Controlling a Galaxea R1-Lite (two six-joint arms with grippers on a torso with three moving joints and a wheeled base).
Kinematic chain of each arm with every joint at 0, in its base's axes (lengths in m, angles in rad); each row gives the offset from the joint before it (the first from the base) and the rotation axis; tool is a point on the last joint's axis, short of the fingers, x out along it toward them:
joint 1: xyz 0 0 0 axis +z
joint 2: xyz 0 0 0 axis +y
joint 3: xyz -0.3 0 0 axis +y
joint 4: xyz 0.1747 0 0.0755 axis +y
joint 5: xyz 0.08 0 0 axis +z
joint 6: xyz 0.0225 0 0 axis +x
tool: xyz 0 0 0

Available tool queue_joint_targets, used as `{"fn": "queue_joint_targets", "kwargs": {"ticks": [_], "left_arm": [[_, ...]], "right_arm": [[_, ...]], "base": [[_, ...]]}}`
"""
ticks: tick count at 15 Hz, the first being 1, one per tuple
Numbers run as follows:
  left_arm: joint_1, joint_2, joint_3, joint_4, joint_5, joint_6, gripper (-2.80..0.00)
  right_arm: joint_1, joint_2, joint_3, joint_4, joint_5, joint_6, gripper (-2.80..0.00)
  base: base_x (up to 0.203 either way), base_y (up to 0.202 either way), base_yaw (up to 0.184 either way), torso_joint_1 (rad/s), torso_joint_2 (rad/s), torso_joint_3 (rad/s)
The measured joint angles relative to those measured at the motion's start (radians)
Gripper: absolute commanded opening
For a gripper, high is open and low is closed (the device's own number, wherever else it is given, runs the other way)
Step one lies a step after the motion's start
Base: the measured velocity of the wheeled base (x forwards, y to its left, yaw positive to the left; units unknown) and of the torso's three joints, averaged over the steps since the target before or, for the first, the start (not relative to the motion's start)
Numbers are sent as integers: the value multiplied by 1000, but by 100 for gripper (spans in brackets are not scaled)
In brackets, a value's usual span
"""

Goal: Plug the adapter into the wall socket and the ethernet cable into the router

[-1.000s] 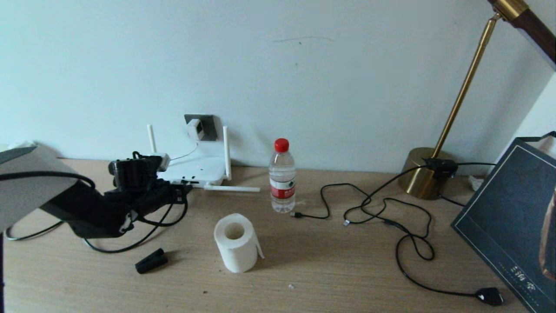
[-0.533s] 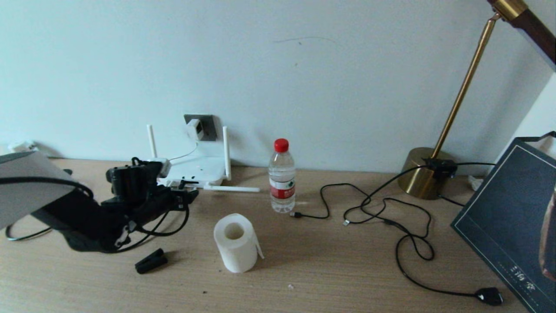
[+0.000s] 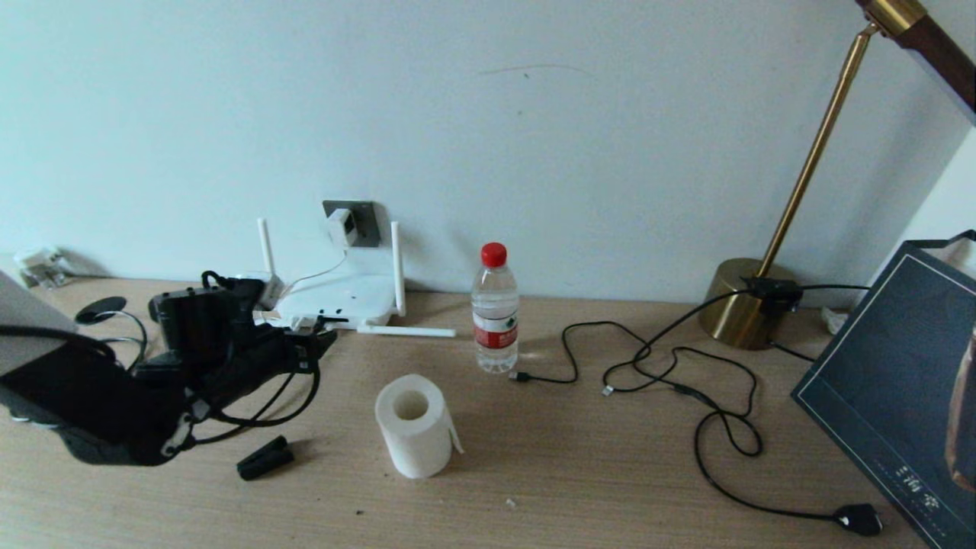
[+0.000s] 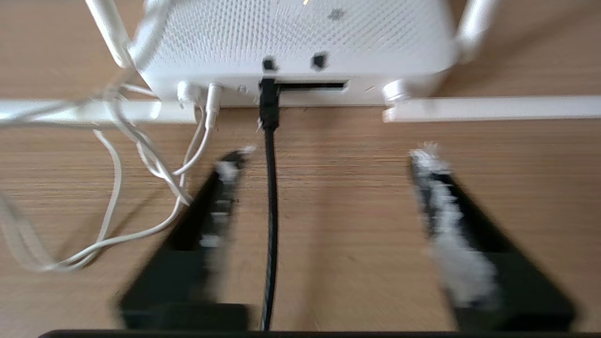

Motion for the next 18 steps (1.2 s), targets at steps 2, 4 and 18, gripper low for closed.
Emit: {"fn": "queue_joint_targets", "kwargs": {"ticks": [2, 4, 18], "left_arm": [[-13, -79, 42, 3, -1, -1, -280], [-29, -190, 74, 14, -1, -1, -280], [-27, -1593, 693, 1015, 14, 5, -280]], "right_arm": [[0, 0, 0, 0, 0, 0, 0], [0, 0, 0, 0, 0, 0, 0], [0, 0, 0, 0, -5, 2, 0]], "base": [[0, 0, 0, 0, 0, 0], [0, 0, 0, 0, 0, 0], [0, 0, 0, 0, 0, 0]]}}
